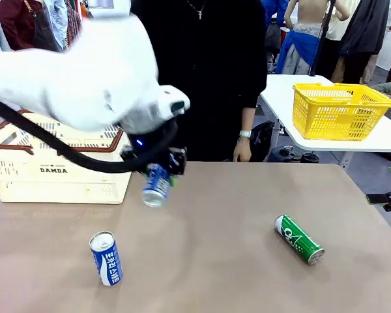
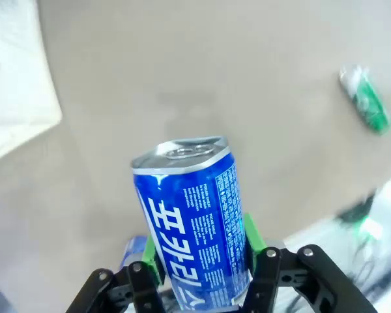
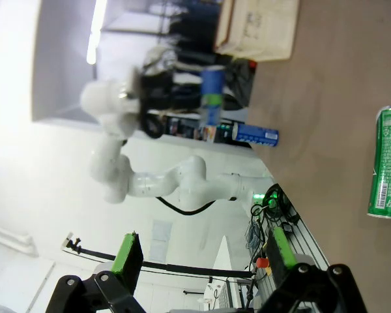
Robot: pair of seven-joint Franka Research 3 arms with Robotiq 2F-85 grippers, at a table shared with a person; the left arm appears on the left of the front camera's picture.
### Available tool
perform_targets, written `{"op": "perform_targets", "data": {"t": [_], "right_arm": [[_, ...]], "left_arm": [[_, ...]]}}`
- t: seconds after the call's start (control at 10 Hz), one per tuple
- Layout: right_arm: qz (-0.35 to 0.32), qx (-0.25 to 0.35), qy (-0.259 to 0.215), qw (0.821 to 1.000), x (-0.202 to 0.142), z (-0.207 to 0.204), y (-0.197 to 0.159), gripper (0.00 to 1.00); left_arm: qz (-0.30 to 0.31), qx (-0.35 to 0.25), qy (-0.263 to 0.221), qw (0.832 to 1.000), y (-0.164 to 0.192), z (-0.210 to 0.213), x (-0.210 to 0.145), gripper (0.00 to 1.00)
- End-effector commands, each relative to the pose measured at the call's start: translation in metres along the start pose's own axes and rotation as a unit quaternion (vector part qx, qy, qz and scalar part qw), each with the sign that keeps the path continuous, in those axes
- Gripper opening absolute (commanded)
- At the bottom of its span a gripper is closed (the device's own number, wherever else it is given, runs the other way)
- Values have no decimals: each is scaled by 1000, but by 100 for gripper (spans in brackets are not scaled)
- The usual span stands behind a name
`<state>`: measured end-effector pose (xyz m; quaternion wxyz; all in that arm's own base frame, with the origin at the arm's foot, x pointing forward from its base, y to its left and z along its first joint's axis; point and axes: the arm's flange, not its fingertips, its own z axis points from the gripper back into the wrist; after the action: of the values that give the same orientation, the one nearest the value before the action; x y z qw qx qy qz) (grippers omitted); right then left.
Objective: Place the drinks into the Shopping basket.
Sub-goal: Pick up one drink and place it into the Shopping basket.
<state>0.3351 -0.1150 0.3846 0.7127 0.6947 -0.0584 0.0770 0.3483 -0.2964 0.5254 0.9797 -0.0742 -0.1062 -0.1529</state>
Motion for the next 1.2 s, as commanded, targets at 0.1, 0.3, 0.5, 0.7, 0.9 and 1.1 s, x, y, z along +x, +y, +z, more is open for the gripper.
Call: {"op": "perform_targets", "data": {"t": [0.1,0.3,0.5,0.7,0.9,1.1], "right_arm": [[-10,0,5,1000,0,1,6,100],[-10,0,5,1000,0,1,6,100],[-10,0,5,1000,0,1,6,100],[-10,0,5,1000,0,1,6,100],[-10,0,5,1000,0,1,6,100],[-10,0,5,1000,0,1,6,100]], "left_arm": [[-186,5,27,982,56,53,-60,0],[-144,-5,35,989,27,56,-48,0],[-144,-5,35,989,27,56,-48,0],[-161,2,40,986,36,53,-60,0],[-76,-2,8,997,122,90,-9,0],[-8,35,-7,999,225,95,67,0]]}}
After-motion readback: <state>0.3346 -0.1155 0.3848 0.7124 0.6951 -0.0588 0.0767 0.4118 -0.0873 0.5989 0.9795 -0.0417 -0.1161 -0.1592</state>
